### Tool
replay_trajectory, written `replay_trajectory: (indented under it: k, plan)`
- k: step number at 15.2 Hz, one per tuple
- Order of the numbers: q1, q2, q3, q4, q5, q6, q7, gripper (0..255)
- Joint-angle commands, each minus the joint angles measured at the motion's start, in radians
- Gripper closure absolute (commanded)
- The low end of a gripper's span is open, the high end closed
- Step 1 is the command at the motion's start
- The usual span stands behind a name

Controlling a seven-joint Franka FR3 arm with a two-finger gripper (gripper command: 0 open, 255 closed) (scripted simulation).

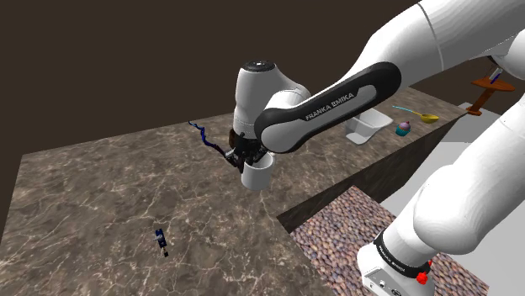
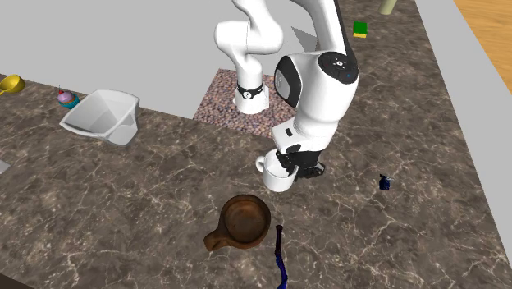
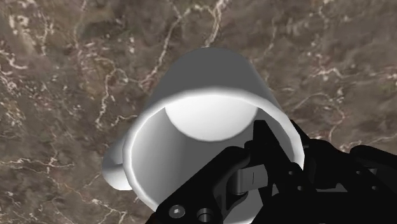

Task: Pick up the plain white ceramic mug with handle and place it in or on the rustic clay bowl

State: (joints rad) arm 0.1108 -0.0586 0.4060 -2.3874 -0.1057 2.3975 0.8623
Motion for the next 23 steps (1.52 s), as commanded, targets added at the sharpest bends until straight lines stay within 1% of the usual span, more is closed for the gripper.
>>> replay_trajectory:
  k: [1,4,13,23]
  plan:
    - [0.000,0.000,0.000,0.000,0.000,0.000,0.000,255]
    - [0.000,0.000,0.000,0.000,0.000,0.000,0.000,255]
    - [0.006,-0.078,-0.008,0.053,0.051,-0.123,-0.046,255]
    - [0.010,-0.141,-0.020,0.132,0.083,-0.260,-0.079,255]
